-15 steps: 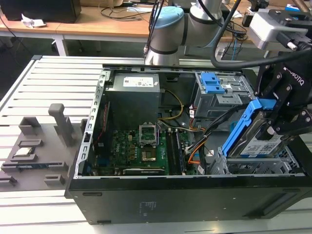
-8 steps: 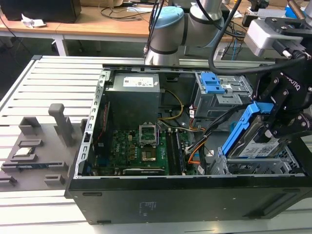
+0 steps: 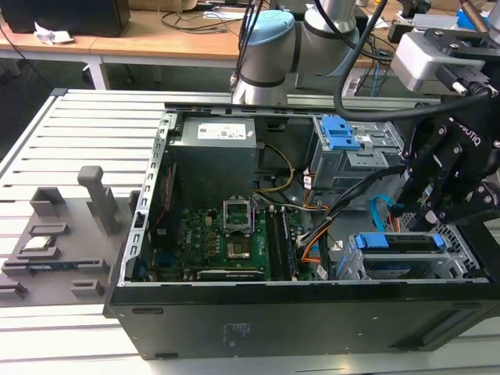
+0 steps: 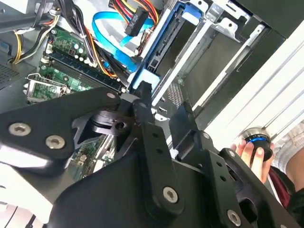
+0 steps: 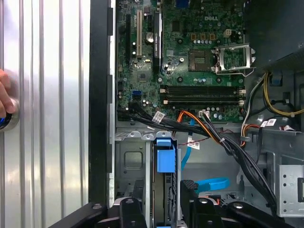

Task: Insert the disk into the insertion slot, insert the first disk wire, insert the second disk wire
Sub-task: 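Insert the disk into the insertion slot, then insert the first disk wire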

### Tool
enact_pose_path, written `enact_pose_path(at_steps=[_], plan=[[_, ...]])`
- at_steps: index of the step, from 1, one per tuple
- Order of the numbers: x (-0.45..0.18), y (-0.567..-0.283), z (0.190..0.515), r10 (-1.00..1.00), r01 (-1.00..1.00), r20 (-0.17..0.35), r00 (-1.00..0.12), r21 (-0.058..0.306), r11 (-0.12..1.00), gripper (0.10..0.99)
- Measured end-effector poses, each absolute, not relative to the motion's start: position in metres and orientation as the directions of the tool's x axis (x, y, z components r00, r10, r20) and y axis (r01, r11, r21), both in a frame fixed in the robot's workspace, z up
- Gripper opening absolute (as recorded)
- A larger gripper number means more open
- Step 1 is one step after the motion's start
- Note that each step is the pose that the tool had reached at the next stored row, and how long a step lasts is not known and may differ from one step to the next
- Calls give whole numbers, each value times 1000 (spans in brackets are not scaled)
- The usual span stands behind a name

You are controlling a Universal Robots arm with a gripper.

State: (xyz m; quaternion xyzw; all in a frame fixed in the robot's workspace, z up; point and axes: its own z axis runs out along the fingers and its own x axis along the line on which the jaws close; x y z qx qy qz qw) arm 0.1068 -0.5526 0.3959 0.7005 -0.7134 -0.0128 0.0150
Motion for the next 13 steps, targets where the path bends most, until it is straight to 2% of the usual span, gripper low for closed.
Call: enact_pose_path(at_steps=[3, 4, 13], plan=[[107, -553, 396, -1000, -999, 4, -18, 39, 18, 227], [107, -553, 396, -1000, -999, 4, -18, 39, 18, 110], [107, -553, 395, -1000, -999, 4, -18, 39, 18, 106]])
